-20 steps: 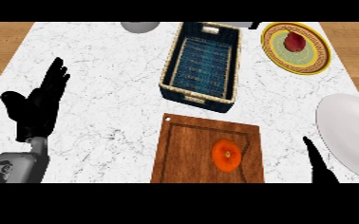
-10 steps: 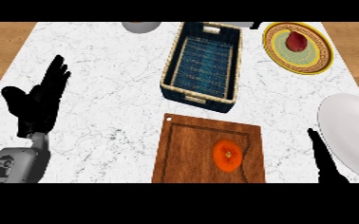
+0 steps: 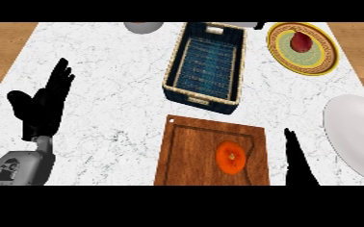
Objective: Pick the squash from the cutting board and place it in the basket
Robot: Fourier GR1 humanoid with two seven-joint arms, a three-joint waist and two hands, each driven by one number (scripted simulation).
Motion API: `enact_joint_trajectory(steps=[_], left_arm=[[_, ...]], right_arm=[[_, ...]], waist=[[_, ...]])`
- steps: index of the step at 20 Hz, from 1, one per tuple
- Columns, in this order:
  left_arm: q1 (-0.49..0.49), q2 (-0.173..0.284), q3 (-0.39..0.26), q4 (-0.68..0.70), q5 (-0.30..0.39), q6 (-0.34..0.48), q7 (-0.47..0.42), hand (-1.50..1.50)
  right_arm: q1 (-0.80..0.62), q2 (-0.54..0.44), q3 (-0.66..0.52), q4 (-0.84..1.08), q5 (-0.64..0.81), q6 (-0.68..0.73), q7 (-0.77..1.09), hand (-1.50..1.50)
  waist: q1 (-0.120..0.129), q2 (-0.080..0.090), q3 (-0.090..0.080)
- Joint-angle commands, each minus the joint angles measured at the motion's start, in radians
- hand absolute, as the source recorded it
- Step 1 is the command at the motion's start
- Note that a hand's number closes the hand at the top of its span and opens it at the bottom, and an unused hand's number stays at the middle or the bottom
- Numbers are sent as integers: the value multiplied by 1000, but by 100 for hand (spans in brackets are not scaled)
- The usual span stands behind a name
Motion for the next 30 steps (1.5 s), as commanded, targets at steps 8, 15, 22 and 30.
enact_joint_trajectory(steps=[8,15,22,30], left_arm=[[1,-57,28,25,-40,-21,-32,0],[-1,-5,89,-34,-29,-79,33,0],[-64,-70,80,59,-76,-67,9,0],[6,-70,88,-62,-99,-75,44,0]], right_arm=[[-25,141,5,104,168,-28,24,-150],[-38,164,31,204,158,-137,-14,-150],[-25,166,18,244,154,-158,-35,-150],[-86,166,-37,337,117,-144,-5,-150]], waist=[[0,0,0],[3,0,0],[-3,1,0],[2,0,0]])
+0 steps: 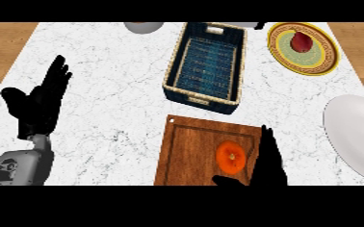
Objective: Pick the squash from the cutting board and place it in the basket
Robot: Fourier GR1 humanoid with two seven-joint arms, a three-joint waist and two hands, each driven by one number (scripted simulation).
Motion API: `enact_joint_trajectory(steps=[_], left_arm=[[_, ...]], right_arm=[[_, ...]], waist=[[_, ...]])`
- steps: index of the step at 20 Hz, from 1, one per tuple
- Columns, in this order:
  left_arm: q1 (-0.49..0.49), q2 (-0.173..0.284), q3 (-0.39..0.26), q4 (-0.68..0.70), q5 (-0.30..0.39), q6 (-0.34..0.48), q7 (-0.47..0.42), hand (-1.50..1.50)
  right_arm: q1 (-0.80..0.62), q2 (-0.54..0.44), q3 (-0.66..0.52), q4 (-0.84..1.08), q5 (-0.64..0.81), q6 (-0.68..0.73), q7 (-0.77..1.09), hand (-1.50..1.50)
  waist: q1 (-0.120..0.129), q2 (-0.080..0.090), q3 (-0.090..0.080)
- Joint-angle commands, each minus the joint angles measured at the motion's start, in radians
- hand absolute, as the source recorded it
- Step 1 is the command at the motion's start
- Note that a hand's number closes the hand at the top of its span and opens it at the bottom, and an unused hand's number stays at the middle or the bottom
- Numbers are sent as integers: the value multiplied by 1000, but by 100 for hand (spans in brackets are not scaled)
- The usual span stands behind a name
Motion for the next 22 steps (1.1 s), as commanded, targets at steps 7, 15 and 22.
enact_joint_trajectory(steps=[7,15,22], left_arm=[[18,-31,20,15,-35,-21,-38,0],[-28,-45,51,97,-35,-47,-71,0],[-33,-31,69,59,-31,-62,-25,0]], right_arm=[[-110,5,-50,139,-54,-15,33,-150],[-107,3,-112,232,-129,-73,-81,-150],[-140,5,-31,345,-190,-89,-98,150]], waist=[[1,0,0],[-1,1,0],[0,1,0]])
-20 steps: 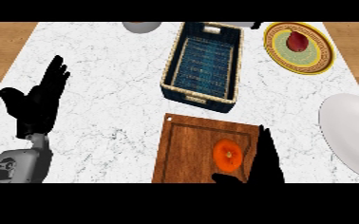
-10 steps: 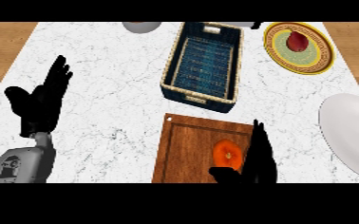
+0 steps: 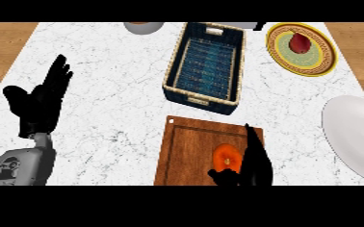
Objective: Pick the squash from the cutting board and place it in the basket
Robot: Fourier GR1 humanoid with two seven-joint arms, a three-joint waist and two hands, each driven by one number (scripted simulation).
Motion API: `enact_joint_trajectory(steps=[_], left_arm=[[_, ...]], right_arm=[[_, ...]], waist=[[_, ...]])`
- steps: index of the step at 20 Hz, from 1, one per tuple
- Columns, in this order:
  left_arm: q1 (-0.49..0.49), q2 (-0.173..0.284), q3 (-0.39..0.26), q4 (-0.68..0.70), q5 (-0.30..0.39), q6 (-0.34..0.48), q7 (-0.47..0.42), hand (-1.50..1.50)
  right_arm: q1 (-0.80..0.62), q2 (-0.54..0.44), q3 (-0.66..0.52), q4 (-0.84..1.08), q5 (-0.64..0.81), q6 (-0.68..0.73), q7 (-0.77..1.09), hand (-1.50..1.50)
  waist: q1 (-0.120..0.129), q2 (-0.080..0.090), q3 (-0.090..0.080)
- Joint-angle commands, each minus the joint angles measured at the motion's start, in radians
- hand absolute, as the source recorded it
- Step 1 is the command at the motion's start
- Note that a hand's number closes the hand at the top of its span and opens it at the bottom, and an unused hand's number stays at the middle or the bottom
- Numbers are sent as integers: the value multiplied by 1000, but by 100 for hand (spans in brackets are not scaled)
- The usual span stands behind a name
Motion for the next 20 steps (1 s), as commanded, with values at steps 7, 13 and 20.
enact_joint_trajectory(steps=[7,13,20], left_arm=[[23,-3,7,-8,-8,-15,-13,0],[-22,-21,1,1,-27,11,-2,0],[-48,-23,-48,-14,-14,-46,-8,0]], right_arm=[[-28,2,23,115,-100,11,-139,150],[43,6,80,88,-67,-37,-136,150],[-252,6,505,167,-166,179,-223,150]], waist=[[3,9,7],[-2,8,7],[137,31,10]])
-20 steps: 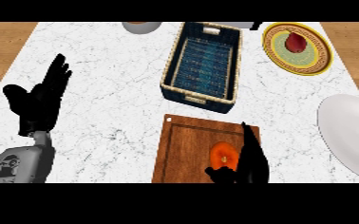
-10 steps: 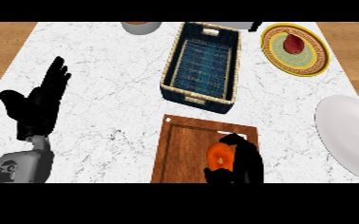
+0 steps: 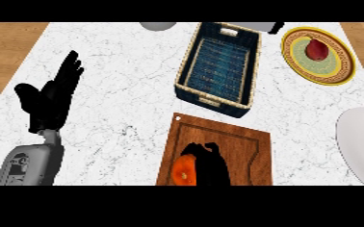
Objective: Pick the squash from the cutting board and place it in the basket
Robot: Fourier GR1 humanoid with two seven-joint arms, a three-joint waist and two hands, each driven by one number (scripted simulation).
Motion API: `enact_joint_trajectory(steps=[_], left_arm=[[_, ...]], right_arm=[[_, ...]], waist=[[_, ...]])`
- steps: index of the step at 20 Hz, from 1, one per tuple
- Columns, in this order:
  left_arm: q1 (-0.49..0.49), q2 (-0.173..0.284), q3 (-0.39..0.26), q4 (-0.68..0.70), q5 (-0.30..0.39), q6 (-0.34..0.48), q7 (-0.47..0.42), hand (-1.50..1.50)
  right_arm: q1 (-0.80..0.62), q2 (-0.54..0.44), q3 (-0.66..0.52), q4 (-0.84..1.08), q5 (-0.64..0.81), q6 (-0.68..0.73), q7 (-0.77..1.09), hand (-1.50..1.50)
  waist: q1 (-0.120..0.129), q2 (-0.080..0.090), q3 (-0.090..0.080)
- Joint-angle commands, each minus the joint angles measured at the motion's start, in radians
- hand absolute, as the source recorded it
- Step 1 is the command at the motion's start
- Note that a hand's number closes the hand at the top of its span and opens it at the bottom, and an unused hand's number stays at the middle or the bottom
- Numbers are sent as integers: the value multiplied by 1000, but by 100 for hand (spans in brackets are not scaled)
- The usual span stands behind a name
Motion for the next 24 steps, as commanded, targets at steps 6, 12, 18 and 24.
enact_joint_trajectory(steps=[6,12,18,24], left_arm=[[-15,-9,-9,26,-14,7,-7,0],[-5,-27,-15,25,-11,11,-4,0],[-4,4,19,40,-19,21,-9,0],[3,-44,-10,22,-27,44,-2,0]], right_arm=[[-220,25,294,20,-286,-194,-104,150],[-334,25,352,-121,-346,-440,-118,150],[-536,25,366,-167,-240,-512,111,150],[-790,25,211,-143,-240,-451,350,150]], waist=[[11,12,15],[-10,0,13],[-42,-11,9],[-37,-13,9]])
